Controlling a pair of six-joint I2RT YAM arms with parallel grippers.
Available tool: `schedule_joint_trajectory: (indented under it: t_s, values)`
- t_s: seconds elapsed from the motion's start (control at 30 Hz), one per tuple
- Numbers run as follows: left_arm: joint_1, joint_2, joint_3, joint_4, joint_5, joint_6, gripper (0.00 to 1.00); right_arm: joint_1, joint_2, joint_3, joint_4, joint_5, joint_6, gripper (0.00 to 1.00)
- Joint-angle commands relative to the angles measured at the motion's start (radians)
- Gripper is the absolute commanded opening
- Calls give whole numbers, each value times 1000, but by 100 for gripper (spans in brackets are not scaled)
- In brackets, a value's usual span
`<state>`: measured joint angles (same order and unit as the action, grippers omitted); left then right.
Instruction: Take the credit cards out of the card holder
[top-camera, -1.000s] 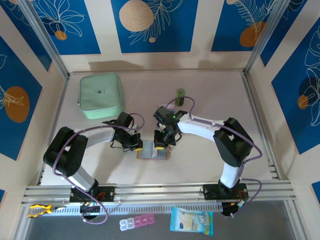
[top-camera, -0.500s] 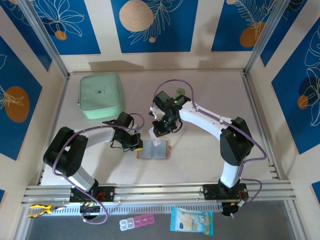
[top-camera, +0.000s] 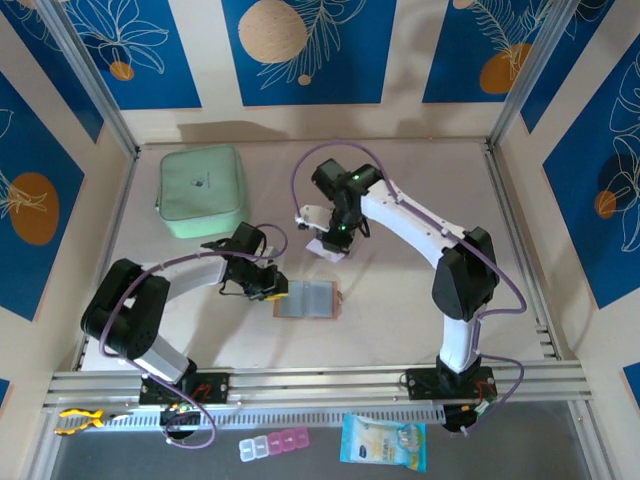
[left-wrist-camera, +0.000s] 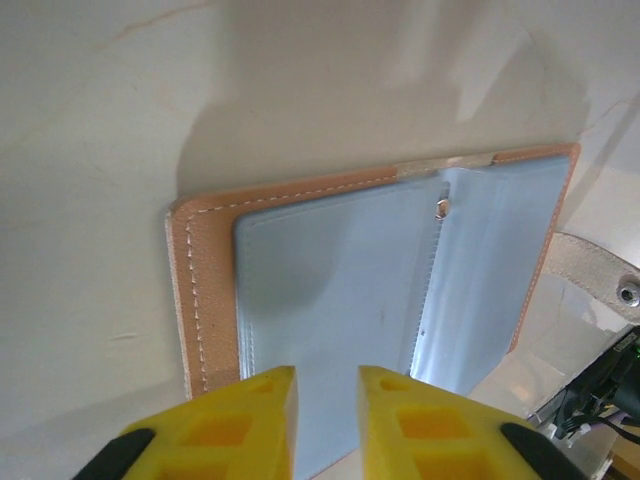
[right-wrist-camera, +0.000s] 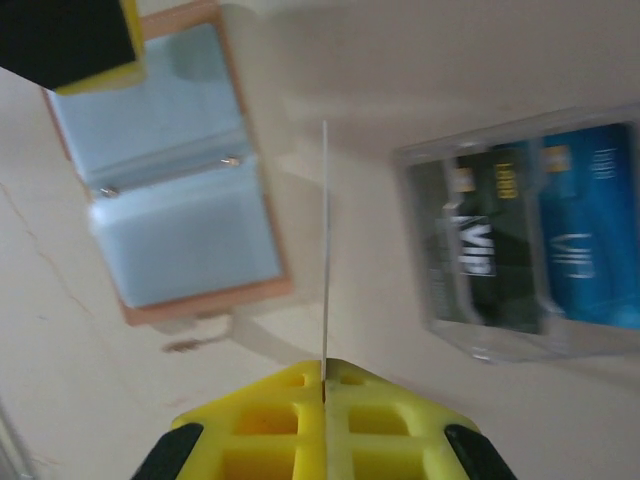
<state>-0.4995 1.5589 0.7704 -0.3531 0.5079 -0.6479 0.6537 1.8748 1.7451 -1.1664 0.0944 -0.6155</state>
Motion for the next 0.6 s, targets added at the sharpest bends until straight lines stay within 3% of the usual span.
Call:
schedule_joint_trajectory:
  t_s: [0.0,0.33,0.57]
  values:
    - [-1,-29,-2,-20,4,1,26,-52,37,83,-48,2,-185,0]
    - [4,-41,-14,-21,-5,0,29,-170,213,387,-134,-62,-284,0]
    - [14,-62,-27,-36,-14,3,29,-206,298,468,-126,-85,-327,0]
